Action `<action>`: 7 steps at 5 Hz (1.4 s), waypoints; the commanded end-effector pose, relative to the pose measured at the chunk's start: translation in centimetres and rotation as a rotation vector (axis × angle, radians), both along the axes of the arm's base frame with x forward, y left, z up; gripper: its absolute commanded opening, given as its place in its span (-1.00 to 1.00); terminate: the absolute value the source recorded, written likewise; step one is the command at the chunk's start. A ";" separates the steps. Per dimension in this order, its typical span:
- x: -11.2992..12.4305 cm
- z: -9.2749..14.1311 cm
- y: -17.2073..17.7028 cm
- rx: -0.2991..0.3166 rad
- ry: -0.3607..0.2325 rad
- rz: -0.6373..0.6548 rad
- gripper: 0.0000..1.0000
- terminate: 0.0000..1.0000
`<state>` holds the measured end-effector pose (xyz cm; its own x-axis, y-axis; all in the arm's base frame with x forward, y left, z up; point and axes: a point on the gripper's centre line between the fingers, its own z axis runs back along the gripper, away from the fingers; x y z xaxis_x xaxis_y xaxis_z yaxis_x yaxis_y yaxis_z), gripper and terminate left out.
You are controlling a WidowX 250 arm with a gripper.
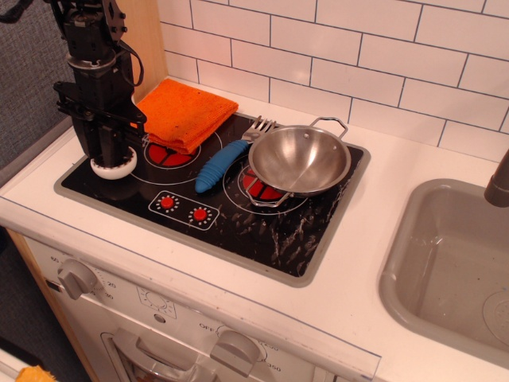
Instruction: Move the mushroom to the right in front of the silver bowl
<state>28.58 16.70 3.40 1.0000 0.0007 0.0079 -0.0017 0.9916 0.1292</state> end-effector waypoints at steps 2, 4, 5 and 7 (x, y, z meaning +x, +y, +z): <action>-1.0 7.4 -4.8 -0.008 -0.128 -0.017 -1.00 -1.00; -4.5 5.4 -11.7 -0.064 -0.060 -0.186 -1.00 -1.00; -5.7 3.5 -13.0 -0.042 -0.015 -0.222 -1.00 -1.00; -4.9 1.0 -14.1 0.000 0.021 -0.256 -1.00 -1.00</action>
